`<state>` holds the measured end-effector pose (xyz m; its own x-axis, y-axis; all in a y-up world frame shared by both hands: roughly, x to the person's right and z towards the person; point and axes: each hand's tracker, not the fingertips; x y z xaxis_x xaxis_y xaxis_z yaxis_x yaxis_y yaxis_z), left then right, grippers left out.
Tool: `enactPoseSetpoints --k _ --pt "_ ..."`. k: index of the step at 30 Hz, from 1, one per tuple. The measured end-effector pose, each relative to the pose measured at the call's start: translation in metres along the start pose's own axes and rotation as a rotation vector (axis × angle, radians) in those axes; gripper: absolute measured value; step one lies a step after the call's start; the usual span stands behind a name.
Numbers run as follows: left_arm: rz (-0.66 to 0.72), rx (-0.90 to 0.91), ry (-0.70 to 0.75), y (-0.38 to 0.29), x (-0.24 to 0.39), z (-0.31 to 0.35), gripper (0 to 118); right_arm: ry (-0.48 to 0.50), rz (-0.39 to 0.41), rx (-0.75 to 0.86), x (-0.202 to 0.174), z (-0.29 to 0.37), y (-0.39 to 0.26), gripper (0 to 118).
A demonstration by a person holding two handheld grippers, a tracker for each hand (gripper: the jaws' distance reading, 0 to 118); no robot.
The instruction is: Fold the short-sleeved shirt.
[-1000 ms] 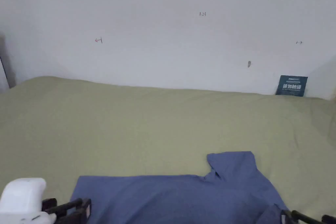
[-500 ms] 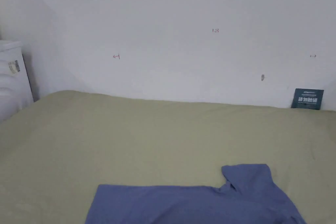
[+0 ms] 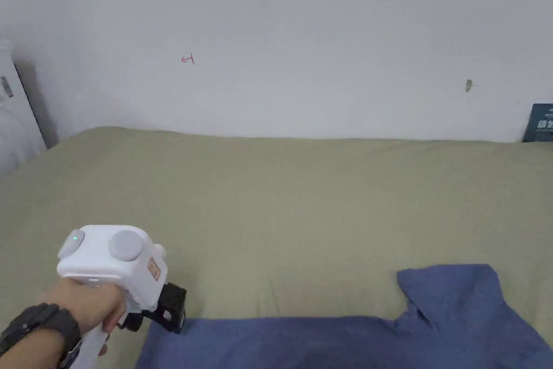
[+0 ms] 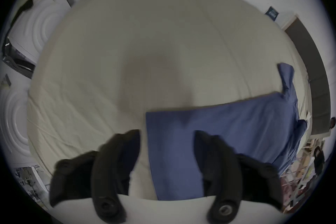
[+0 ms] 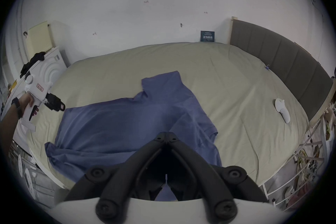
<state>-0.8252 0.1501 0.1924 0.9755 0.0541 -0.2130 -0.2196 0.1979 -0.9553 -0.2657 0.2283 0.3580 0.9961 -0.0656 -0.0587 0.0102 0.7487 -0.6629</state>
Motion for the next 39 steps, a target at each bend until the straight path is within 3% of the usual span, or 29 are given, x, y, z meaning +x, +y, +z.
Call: enactPoseSetpoints --k 5,8,9,10,11,13,14,15,16,17,18,20,23,25,28,30,32,33,34,35,39 --pt "0.05 -0.003 -0.032 0.001 -0.001 -0.036 70 0.0 0.007 -0.017 0.006 -0.011 0.003 1" --pt "0.046 0.018 -0.014 -0.003 0.0 -0.032 66 0.016 0.02 -0.029 0.002 -0.018 0.006 1" --pt "0.046 0.033 0.005 -0.006 0.001 -0.027 53 0.025 0.035 -0.035 0.0 -0.022 0.009 1" --pt "0.013 0.052 0.06 -0.013 0.007 -0.018 29 0.037 0.052 -0.033 0.0 -0.027 0.015 1" --pt "0.004 0.061 0.021 -0.018 0.007 -0.016 2 0.055 0.07 -0.027 0.0 -0.034 0.024 1" --pt "0.049 0.067 -0.103 -0.027 0.009 -0.015 2 0.059 0.1 -0.006 0.006 -0.057 0.046 1" --pt "0.034 0.067 -0.072 -0.029 0.007 -0.014 2 0.069 0.119 -0.005 0.012 -0.077 0.061 4" --pt "0.025 0.071 -0.06 -0.031 0.01 -0.014 2 0.082 0.135 -0.012 0.018 -0.097 0.075 20" --pt "0.013 0.08 -0.046 -0.035 0.011 -0.013 2 0.08 0.195 -0.047 0.024 -0.124 0.093 51" --pt "0.016 0.088 -0.047 -0.037 0.012 -0.011 2 0.07 0.236 -0.149 0.03 -0.157 0.11 94" --pt "0.012 0.095 -0.05 -0.034 0.011 -0.012 2 0.036 0.259 -0.246 0.034 -0.186 0.122 105" --pt "0.01 0.095 -0.05 -0.036 0.012 -0.009 2 0.039 0.238 -0.388 0.046 -0.245 0.144 98" --pt "0.011 0.092 -0.051 -0.033 0.011 -0.007 2 0.002 0.279 -0.514 0.049 -0.297 0.156 98" --pt "0.003 0.092 -0.059 -0.035 0.011 -0.004 2 0.012 0.24 -0.498 0.049 -0.317 0.158 98" --pt "0.01 0.092 -0.071 -0.034 0.01 -0.007 2 0.074 0.113 -0.621 0.05 -0.334 0.149 98" --pt "0.012 0.076 -0.086 -0.034 0.011 -0.012 2 0.015 0.121 -0.65 0.048 -0.337 0.142 94" --pt "0.003 0.077 -0.086 -0.036 0.014 -0.013 2 -0.009 0.145 -0.598 0.042 -0.328 0.144 80" --pt "-0.004 0.076 -0.087 -0.036 0.014 -0.013 2 -0.006 0.135 -0.602 0.041 -0.325 0.146 60" --pt "-0.011 0.077 -0.086 -0.036 0.016 -0.014 2 -0.044 0.182 -0.592 0.039 -0.319 0.145 16" --pt "-0.014 0.081 -0.086 -0.036 0.017 -0.014 2 -0.002 0.238 -0.589 0.039 -0.312 0.148 0" --pt "-0.02 0.101 -0.097 -0.036 0.021 -0.007 2 0.056 0.166 -0.533 0.034 -0.287 0.157 0"
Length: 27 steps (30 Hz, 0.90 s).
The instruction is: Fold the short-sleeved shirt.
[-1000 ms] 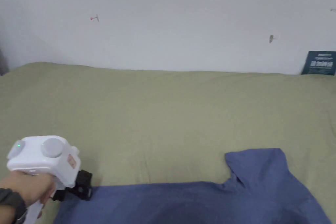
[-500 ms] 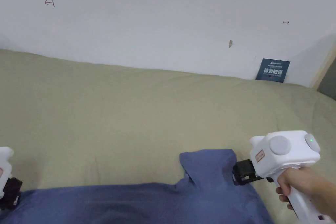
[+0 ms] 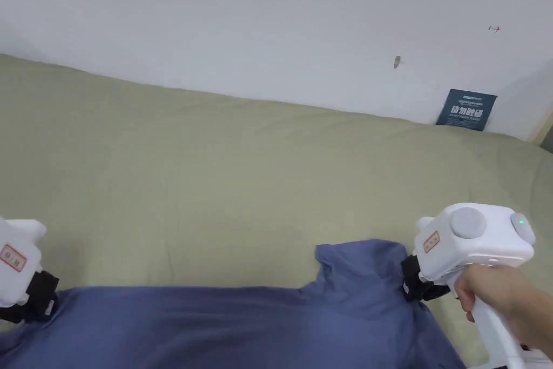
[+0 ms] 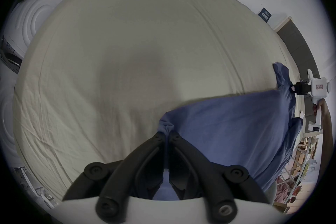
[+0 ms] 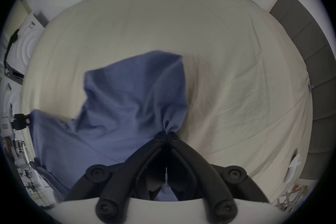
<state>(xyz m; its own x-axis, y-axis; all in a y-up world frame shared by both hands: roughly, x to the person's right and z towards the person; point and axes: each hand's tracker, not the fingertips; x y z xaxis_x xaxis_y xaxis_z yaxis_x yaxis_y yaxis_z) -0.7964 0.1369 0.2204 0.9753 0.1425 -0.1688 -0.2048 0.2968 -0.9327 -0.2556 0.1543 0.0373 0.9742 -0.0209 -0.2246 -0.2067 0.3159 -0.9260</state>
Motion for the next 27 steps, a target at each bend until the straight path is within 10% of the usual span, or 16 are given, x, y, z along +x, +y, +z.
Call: enactPoseSetpoints --k 18,27 --pt "-0.154 0.274 -0.066 -0.075 0.003 0.159 2 0.117 0.151 0.369 -0.031 0.205 -0.144 0" --pt "-0.085 0.253 -0.094 -0.178 -0.024 0.149 2 0.131 -0.04 0.304 0.009 0.195 -0.271 0"
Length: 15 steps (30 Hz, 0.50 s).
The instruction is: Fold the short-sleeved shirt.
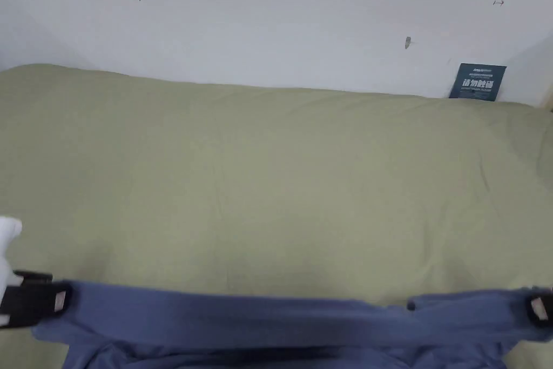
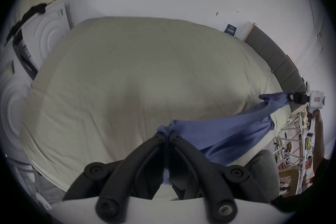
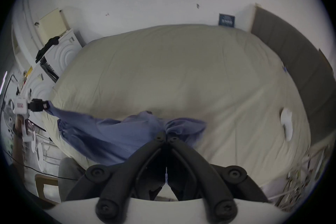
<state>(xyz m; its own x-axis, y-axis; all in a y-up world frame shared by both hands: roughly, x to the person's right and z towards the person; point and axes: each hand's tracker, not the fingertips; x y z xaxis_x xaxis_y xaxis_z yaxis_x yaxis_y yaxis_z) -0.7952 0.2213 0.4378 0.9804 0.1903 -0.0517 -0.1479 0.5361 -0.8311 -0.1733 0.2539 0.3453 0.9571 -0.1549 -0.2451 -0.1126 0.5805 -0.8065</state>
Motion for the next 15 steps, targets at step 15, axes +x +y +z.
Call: enactPoseSetpoints --k 15 --pt "0.065 -0.152 0.002 -0.096 -0.003 -0.051 2 -0.068 -0.269 -0.185 0.058 -0.063 -0.115 0"
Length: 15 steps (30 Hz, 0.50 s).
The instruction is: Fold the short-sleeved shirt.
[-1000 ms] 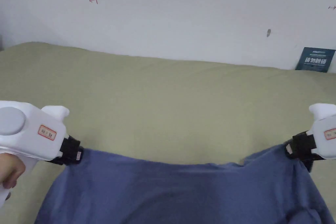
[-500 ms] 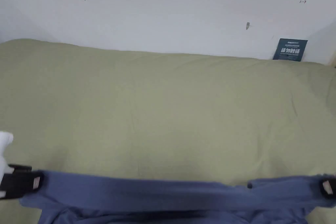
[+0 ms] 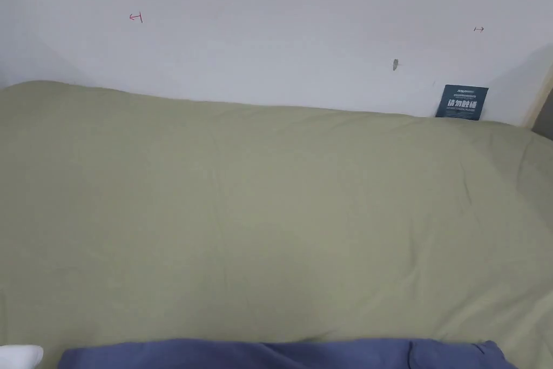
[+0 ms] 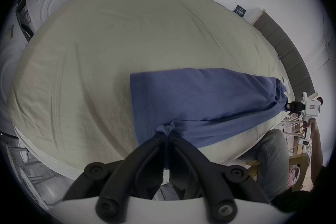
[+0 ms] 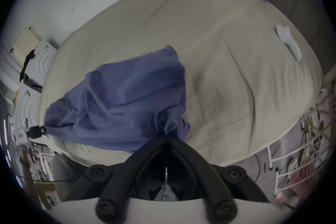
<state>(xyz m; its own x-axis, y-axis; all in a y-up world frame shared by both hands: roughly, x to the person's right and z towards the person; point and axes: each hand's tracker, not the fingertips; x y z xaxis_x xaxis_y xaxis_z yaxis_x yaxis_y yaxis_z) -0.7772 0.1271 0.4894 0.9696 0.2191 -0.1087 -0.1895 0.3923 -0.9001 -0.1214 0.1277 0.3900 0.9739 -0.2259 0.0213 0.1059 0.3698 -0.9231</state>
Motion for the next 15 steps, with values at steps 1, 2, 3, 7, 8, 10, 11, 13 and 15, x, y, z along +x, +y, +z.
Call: enactPoseSetpoints --k 1,2,3,7,8,10,11,13,15 --pt "0.004 -0.001 -0.004 -0.002 -0.001 0.0 2 0.024 -0.029 0.016 0.004 -0.002 -0.001 0" --pt "0.006 0.001 -0.008 -0.003 -0.002 -0.001 2 0.04 -0.04 0.028 0.005 -0.002 -0.003 1" --pt "0.01 0.004 -0.011 -0.003 -0.002 -0.003 3 0.047 -0.054 0.04 0.006 -0.002 -0.002 3" --pt "0.041 0.016 -0.029 -0.004 -0.004 0.007 11 0.182 -0.149 0.118 0.02 0.012 0.006 19" --pt "0.056 0.016 -0.029 -0.005 -0.005 0.012 18 0.194 -0.158 0.128 0.022 0.02 0.01 45" --pt "0.092 0.046 -0.023 -0.014 -0.006 0.039 38 0.173 -0.144 0.152 0.015 0.053 0.009 86" --pt "0.095 0.088 -0.019 -0.018 -0.005 0.055 45 0.152 -0.134 0.214 0.011 0.072 0.01 82" --pt "0.107 0.229 0.026 -0.018 0.01 0.098 45 0.059 -0.073 0.34 -0.007 0.114 0.01 82" --pt "0.037 0.366 0.009 -0.008 0.04 0.136 45 -0.015 0.005 0.456 -0.048 0.151 0.008 82"
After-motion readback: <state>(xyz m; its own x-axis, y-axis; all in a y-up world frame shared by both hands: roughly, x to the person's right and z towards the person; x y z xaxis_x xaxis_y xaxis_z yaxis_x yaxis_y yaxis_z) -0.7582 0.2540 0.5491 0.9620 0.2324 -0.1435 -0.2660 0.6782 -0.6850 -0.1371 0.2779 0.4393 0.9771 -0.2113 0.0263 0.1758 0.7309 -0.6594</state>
